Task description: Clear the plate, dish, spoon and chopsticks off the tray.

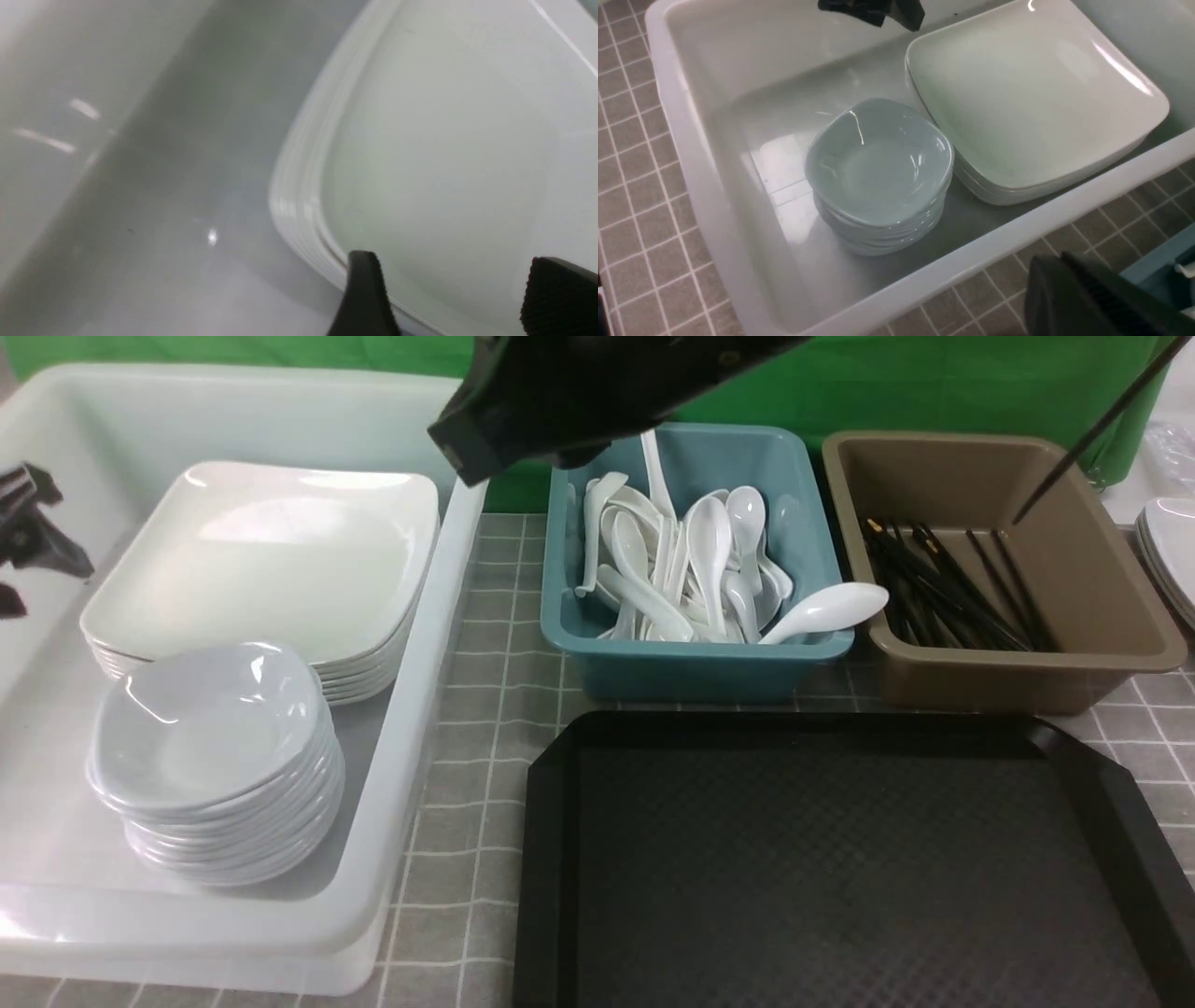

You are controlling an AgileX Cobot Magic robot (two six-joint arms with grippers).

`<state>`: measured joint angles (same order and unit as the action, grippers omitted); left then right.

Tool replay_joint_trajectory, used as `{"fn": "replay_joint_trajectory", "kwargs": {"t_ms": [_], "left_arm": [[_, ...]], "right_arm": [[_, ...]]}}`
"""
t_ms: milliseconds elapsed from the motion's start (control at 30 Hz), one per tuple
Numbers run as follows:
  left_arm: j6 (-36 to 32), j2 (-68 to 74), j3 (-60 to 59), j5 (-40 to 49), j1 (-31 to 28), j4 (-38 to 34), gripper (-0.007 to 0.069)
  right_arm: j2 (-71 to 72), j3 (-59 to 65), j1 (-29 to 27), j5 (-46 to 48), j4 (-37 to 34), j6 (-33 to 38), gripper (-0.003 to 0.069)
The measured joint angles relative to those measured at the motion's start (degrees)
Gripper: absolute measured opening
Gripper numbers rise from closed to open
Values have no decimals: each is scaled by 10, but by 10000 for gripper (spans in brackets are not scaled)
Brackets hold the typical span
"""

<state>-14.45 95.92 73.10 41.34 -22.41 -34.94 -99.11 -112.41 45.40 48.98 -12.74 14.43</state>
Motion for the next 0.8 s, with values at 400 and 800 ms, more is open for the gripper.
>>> {"fn": "replay_joint_trajectory", "kwargs": {"t_ms": [400,800], "left_arm": [[-109,-219,1,110,259,-26,6],[18,-499,-91,64,471,149,1]], "right_arm": [[105,0,-1,-20,165,-104,32],[363,216,-1,-112,358,-239,29]]}}
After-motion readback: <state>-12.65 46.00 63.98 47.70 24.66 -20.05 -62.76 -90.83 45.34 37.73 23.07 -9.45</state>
